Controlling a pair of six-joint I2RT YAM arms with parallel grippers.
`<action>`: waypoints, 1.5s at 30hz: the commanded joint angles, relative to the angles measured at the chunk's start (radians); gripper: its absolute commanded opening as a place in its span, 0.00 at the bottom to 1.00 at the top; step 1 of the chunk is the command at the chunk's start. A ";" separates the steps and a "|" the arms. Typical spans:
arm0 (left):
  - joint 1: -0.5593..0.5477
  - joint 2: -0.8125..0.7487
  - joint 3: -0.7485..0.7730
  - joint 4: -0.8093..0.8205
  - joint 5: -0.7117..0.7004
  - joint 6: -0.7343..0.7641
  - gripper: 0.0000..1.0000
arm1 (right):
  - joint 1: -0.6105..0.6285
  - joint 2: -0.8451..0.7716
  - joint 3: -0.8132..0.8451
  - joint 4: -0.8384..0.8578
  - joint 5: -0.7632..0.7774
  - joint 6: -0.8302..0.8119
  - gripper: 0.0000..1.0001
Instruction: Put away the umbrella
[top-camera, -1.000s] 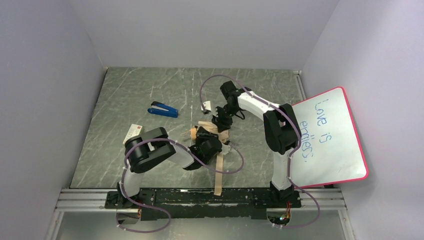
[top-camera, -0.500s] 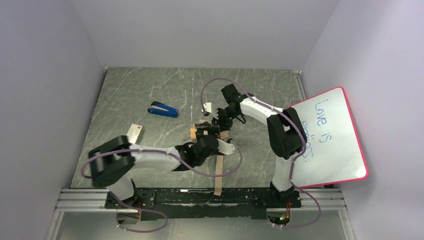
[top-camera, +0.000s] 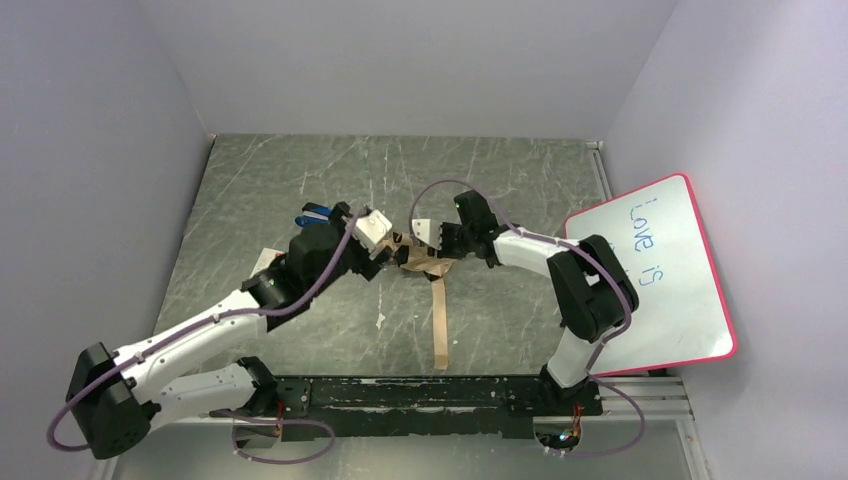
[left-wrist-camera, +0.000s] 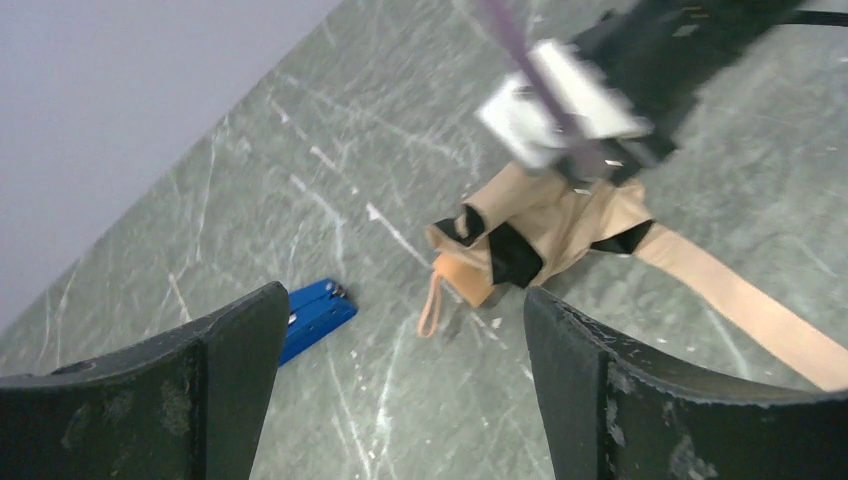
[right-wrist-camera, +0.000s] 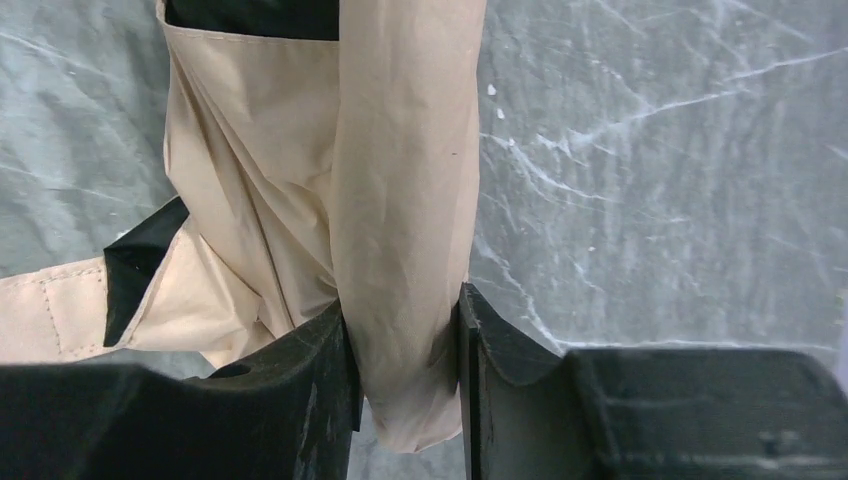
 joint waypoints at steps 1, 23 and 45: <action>0.136 0.066 0.074 -0.072 0.210 -0.068 0.90 | 0.012 0.039 -0.146 0.111 0.228 -0.052 0.36; 0.342 0.769 0.650 -0.399 0.850 0.284 0.97 | 0.236 -0.074 -0.512 0.505 0.540 -0.040 0.36; 0.342 1.093 0.803 -0.648 0.903 0.330 0.97 | 0.329 -0.067 -0.521 0.524 0.589 -0.032 0.35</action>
